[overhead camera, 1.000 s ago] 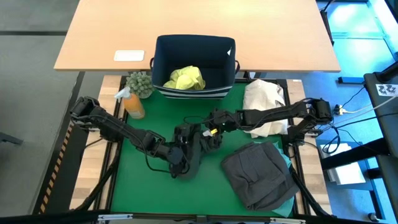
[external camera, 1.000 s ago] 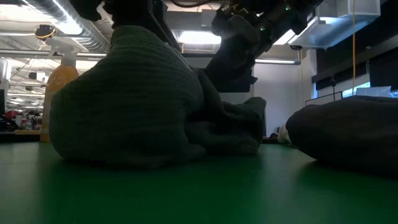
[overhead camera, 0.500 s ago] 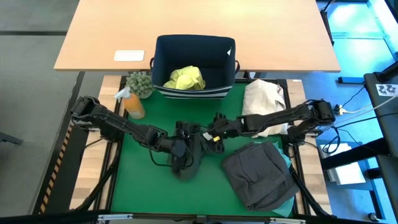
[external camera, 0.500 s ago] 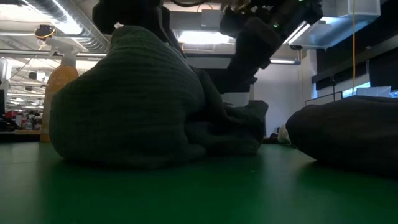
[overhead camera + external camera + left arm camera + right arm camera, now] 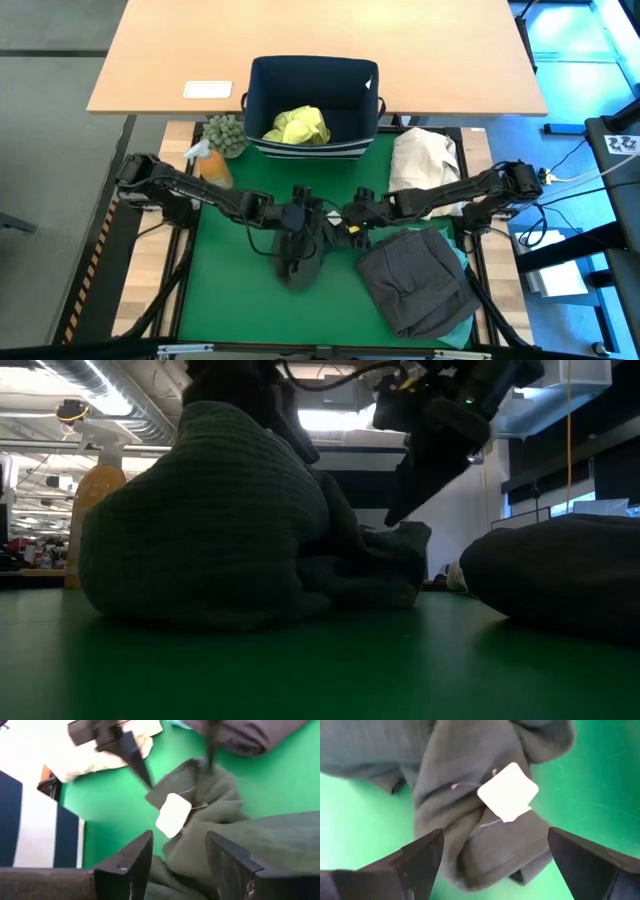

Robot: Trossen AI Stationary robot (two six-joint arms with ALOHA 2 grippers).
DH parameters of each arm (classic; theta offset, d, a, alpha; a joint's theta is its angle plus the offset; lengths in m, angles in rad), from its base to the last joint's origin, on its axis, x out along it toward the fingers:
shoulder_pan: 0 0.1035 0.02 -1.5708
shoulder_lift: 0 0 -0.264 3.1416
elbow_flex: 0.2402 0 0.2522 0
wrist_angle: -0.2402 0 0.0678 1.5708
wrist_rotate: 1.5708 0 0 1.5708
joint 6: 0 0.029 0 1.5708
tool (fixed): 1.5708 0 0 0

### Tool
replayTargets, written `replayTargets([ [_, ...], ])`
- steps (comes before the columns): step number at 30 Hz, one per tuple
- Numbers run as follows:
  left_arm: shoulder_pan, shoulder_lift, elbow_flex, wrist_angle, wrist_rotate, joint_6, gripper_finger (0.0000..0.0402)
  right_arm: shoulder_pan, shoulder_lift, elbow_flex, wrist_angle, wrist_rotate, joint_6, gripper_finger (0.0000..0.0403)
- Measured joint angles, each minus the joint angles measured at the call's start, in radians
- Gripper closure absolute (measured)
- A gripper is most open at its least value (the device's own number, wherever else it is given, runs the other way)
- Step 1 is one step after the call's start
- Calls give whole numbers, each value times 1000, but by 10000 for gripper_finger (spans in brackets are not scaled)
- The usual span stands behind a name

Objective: Fold laundry
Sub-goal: Fold the green polo shirt

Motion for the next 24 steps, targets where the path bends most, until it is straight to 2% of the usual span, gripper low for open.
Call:
replayTargets([
  [7,21,0,0,0,3,14,225,63,0,0,-18,55,8,47],
  [11,33,0,0,12,55,6,225,80,0,-54,88,55,-15,47],
  [16,36,0,0,28,74,6,225,59,0,-151,233,24,-43,47],
  [24,37,0,0,33,70,6,225,4,2,-157,322,-41,-46,47],
])
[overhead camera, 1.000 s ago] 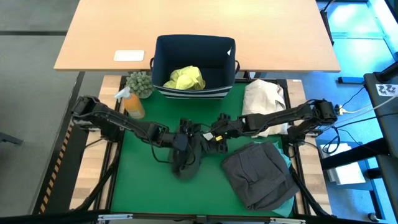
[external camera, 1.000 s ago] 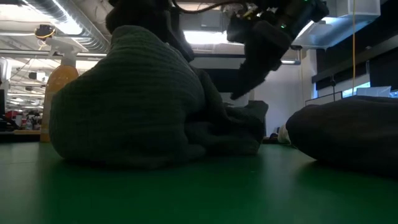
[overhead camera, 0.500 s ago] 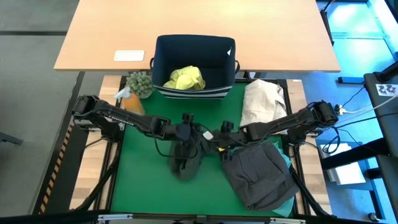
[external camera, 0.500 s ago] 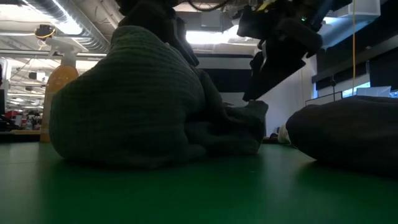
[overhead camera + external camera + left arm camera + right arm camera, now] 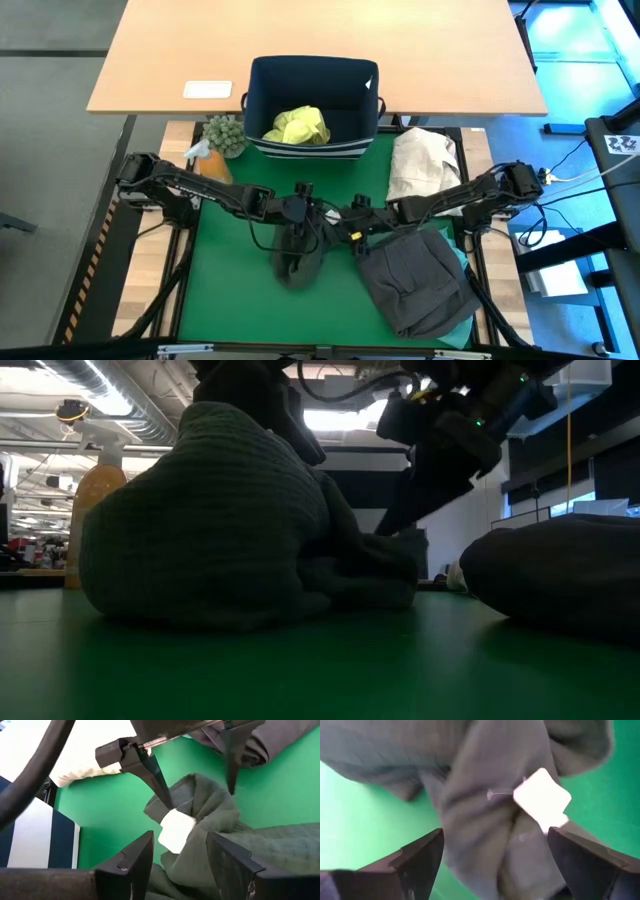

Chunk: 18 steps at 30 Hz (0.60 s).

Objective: Fold laundry
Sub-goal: Fold the green polo shirt

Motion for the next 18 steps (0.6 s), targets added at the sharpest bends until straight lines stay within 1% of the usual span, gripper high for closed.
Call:
replayTargets([
  [3,0,0,0,2,0,-4,225,-6,3,-3,23,-19,-13,47],
  [7,0,0,0,5,3,-26,225,-5,3,-24,59,-18,-14,47],
  [11,0,0,0,5,5,-28,225,-5,3,-58,130,-18,-14,47],
  [18,0,0,0,5,5,-46,225,-6,4,-69,142,-18,-14,47],
])
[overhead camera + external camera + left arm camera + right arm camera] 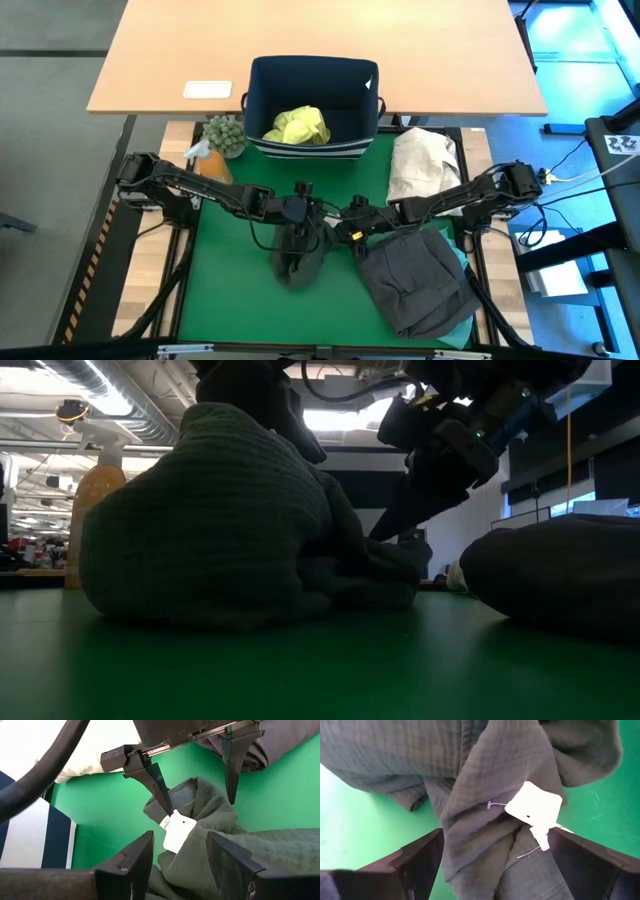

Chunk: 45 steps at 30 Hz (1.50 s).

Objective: Fold laundry
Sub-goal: Fold the green polo shirt

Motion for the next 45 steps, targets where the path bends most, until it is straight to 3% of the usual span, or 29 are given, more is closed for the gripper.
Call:
replayTargets([
  [16,-1,-3,0,-11,-11,26,225,2,0,0,15,0,12,47],
  [22,-31,-106,0,-167,-86,-71,225,2,0,0,15,0,13,47],
  [26,-59,-174,0,-179,-89,-106,225,2,0,0,17,0,14,47],
  [33,-87,-183,-31,-150,-82,-57,225,2,0,0,69,0,15,47],
  [39,-26,-233,-120,-48,-74,-57,225,2,2,0,66,0,36,47],
  [45,46,-299,-211,23,26,-56,225,2,39,3,101,-6,52,47],
])
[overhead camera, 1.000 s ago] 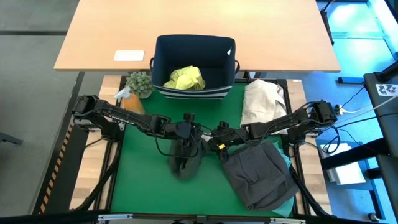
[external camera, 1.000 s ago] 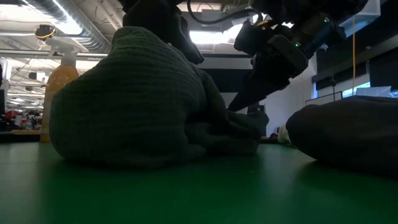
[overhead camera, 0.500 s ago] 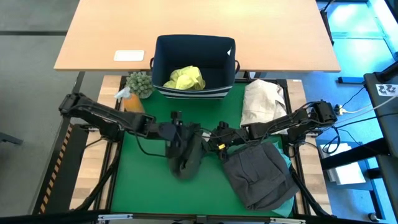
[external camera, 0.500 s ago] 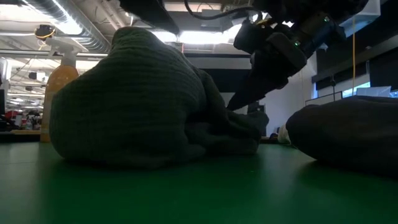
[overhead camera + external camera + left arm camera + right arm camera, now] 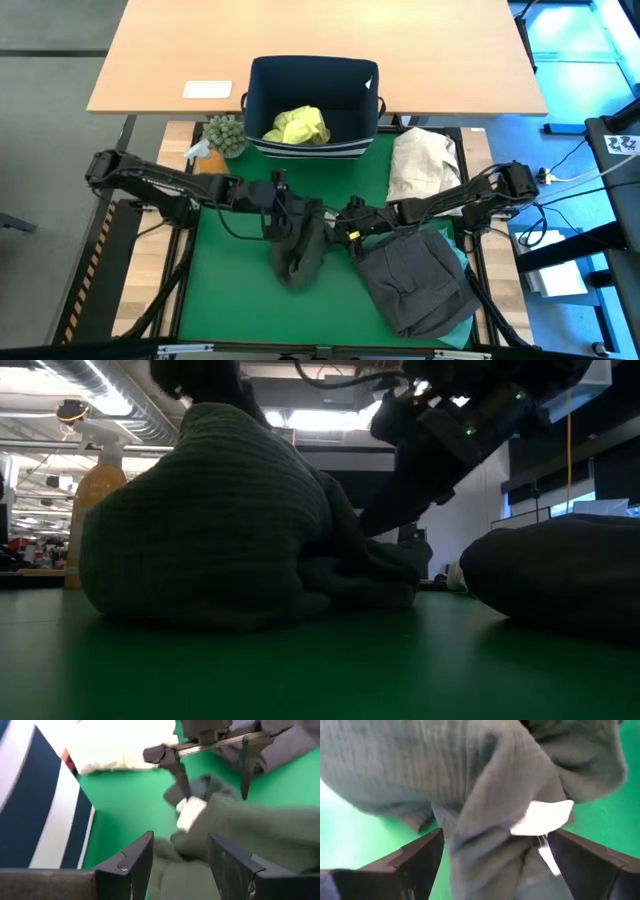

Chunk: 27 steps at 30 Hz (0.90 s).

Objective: Fold laundry
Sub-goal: Fold the green polo shirt

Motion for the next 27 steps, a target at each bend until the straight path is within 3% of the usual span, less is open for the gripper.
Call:
replayTargets([
  [7,77,-10,-56,26,9,-19,225,0,51,-2,22,-17,3,48],
  [11,85,-11,-56,31,62,-23,225,0,55,-2,25,-11,-1,73],
  [23,85,-11,-56,88,80,-20,225,0,52,7,6,-11,-52,265],
  [27,85,-11,-56,100,170,-50,225,0,43,45,-32,-10,-64,338],
])
